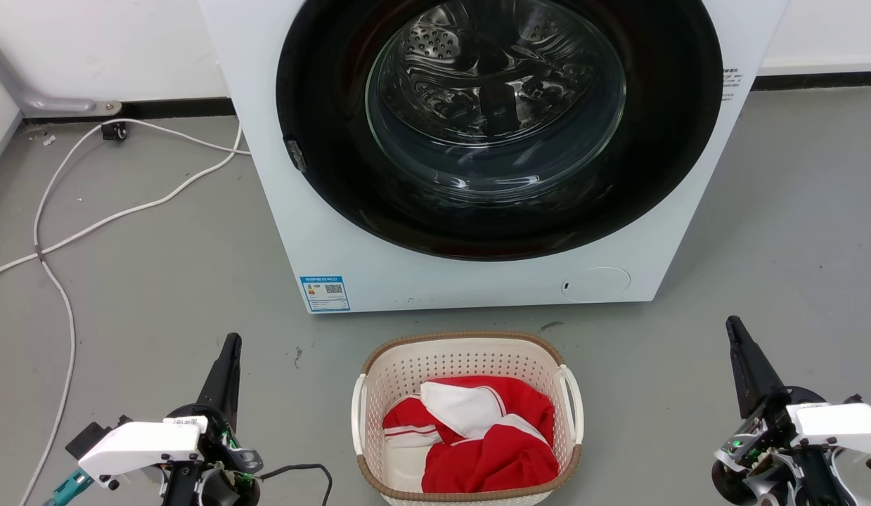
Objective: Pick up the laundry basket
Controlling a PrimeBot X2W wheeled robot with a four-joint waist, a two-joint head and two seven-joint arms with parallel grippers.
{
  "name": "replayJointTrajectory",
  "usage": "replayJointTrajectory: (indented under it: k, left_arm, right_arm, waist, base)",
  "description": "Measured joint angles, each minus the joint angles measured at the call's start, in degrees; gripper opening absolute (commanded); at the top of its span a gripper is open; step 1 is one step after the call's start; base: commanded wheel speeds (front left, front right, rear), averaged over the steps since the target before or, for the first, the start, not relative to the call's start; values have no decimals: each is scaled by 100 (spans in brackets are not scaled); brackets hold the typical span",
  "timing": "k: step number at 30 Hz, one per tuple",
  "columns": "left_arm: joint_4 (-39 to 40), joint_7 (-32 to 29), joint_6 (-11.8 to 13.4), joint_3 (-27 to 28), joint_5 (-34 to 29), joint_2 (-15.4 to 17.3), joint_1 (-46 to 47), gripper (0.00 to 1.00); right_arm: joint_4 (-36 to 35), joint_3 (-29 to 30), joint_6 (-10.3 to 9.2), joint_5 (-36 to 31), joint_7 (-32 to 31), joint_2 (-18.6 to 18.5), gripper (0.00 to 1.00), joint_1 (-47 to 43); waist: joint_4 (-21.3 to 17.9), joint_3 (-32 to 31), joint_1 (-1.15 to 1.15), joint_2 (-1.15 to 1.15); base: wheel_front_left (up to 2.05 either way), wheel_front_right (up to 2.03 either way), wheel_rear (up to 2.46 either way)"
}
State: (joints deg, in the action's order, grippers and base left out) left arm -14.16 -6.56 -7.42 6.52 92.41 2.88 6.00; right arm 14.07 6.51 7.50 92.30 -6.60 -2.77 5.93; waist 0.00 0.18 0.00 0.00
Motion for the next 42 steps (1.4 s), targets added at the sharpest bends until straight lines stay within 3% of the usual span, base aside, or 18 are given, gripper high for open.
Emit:
replayJointTrajectory:
  k: [24,25,33,42]
  left_arm:
    - [1,-1,0,0,0,0,0,0]
    - [-19,1,1,-3,0,-1,-9,100]
    - [-165,126,8,-35,-92,-34,-229,100]
    - [90,371,11,2,-893,-34,-228,100]
  right_arm:
    - [0,0,0,0,0,0,0,0]
    - [19,0,1,-2,1,2,100,-9]
    - [201,-15,-1,-141,112,18,100,-247]
    - [-116,-27,-1,-1152,370,19,100,-248]
  waist:
    - [0,0,0,0]
    - [0,0,0,0]
    - [1,3,0,0]
    - [0,19,0,0]
  base:
    - [0,0,0]
    - [0,0,0]
    - [0,0,0]
    - [0,0,0]
